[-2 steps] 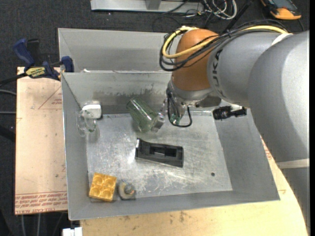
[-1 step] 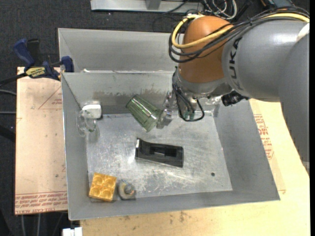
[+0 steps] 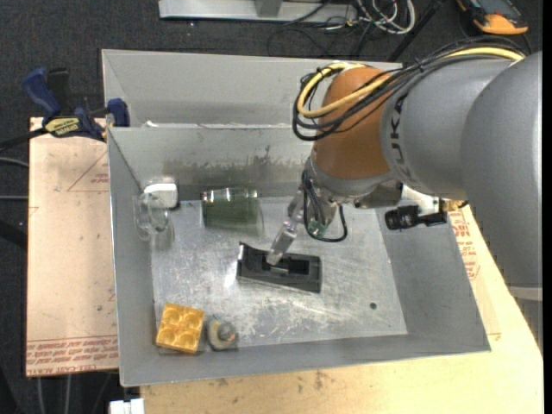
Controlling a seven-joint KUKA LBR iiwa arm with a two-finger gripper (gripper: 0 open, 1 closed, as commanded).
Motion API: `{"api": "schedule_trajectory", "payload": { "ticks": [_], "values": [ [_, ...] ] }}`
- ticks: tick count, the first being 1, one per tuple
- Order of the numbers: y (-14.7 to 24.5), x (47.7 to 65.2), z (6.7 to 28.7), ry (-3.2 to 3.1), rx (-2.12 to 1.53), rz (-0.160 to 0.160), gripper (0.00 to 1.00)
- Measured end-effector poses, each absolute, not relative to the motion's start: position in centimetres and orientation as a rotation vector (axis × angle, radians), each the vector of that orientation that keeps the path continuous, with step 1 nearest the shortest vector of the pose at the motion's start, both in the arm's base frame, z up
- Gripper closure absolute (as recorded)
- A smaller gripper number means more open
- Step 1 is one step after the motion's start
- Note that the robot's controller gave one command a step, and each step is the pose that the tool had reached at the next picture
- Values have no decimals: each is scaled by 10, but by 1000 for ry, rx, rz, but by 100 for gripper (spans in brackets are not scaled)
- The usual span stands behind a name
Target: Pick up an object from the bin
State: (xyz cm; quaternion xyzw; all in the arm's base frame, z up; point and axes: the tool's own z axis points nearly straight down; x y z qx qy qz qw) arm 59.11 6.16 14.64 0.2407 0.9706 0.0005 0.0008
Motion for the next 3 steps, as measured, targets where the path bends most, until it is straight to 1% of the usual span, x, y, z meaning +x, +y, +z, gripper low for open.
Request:
{"api": "schedule_trajectory", "payload": {
  "ticks": [1, 3],
  "values": [
    [60, 585, 132, 3040, 802, -1, 0],
    [60, 574, 108, 3075, 658, 18, 0]
  ]
}}
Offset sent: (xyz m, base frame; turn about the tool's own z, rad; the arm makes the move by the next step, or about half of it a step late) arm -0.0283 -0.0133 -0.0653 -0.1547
